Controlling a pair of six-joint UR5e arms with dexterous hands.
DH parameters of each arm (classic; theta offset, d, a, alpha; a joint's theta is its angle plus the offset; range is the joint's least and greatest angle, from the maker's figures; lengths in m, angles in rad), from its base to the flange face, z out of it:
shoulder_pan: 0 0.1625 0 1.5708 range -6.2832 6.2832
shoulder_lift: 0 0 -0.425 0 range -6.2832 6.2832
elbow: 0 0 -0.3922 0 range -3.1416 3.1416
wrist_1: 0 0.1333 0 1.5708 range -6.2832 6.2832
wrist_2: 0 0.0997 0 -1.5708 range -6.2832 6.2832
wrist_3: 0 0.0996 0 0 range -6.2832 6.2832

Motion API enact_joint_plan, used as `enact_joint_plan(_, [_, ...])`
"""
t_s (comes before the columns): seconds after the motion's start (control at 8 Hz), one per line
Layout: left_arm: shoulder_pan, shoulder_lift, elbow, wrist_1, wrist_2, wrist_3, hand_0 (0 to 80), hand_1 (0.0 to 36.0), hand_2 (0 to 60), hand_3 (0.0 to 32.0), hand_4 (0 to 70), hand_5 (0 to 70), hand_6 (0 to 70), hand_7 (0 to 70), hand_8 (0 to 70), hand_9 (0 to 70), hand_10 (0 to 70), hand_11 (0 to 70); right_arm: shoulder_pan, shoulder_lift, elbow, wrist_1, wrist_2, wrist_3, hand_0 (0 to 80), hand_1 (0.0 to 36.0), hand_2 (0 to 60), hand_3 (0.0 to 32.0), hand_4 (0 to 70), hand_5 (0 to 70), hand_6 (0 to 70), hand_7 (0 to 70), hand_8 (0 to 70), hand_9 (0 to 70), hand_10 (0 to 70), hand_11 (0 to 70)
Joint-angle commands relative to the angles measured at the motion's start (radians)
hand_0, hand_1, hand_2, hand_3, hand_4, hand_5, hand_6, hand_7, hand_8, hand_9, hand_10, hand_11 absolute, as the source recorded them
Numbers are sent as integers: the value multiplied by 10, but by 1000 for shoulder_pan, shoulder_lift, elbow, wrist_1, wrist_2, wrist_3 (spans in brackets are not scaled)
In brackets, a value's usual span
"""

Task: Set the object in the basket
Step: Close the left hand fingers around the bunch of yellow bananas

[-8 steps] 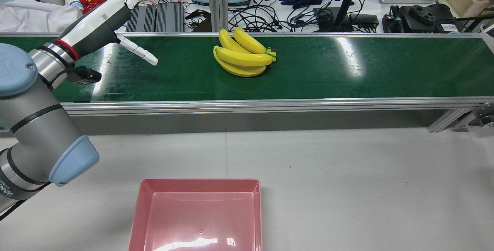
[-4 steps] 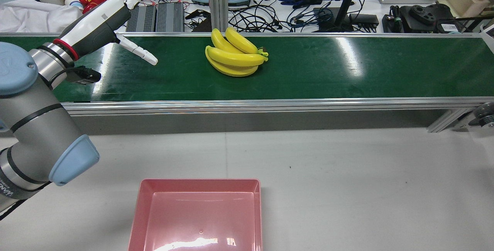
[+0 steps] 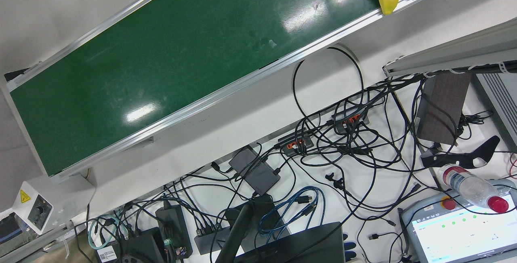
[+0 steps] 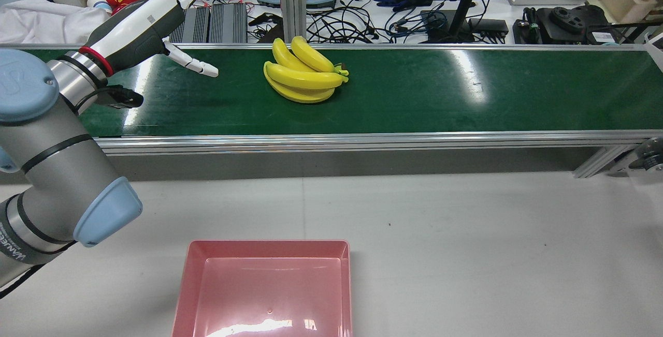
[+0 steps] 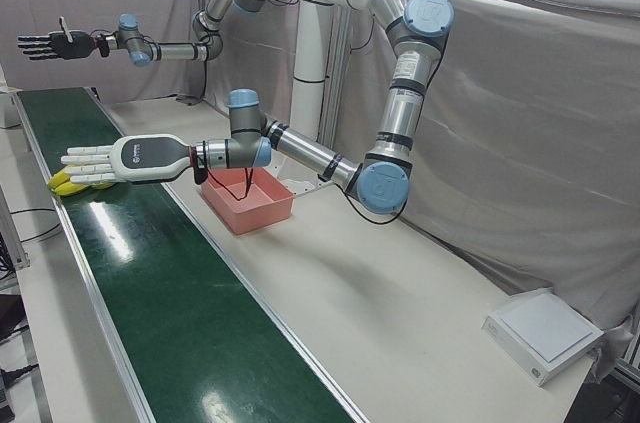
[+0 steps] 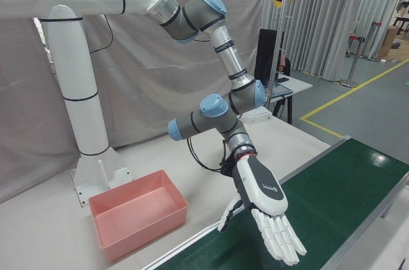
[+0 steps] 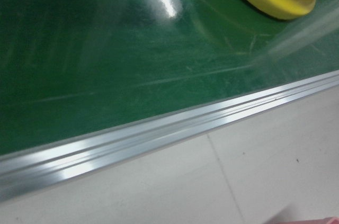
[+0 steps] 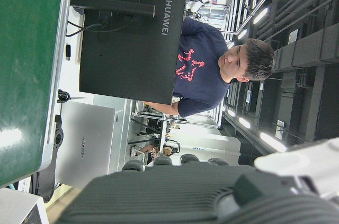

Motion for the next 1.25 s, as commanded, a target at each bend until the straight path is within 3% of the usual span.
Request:
enact_joint_plan(0.0, [12,-28,1,18,4,43,565,253,164,0,27,0,0,3,26,55,3,33,0,1,0,0,0,0,0,0,0,0,0,0,0,0,0,0,0,0])
enact_joint_plan(0.25, [37,-28,2,20,4,49,558,248,160,2,25,0,0,3,25,54,4,33,0,1,0,0,0,0,0,0,0,0,0,0,0,0,0,0,0,0])
enact_joint_plan(0.5, [94,-30,4,23,4,115,558,247,151,0,26,0,0,2,24,52,3,32,0,1,0,0,0,-2,0,0,0,0,0,0,0,0,0,0,0,0])
enact_joint_plan(0.88, [101,-33,11,14,4,129,551,243,170,0,46,0,0,6,28,57,10,41,0,1,0,0,0,0,0,0,0,0,0,0,0,0,0,0,0,0])
enact_joint_plan(1.12, [101,-84,104,-21,4,129,550,244,169,0,31,0,0,6,28,57,10,42,0,-1,0,0,0,0,0,0,0,0,0,0,0,0,0,0,0,0])
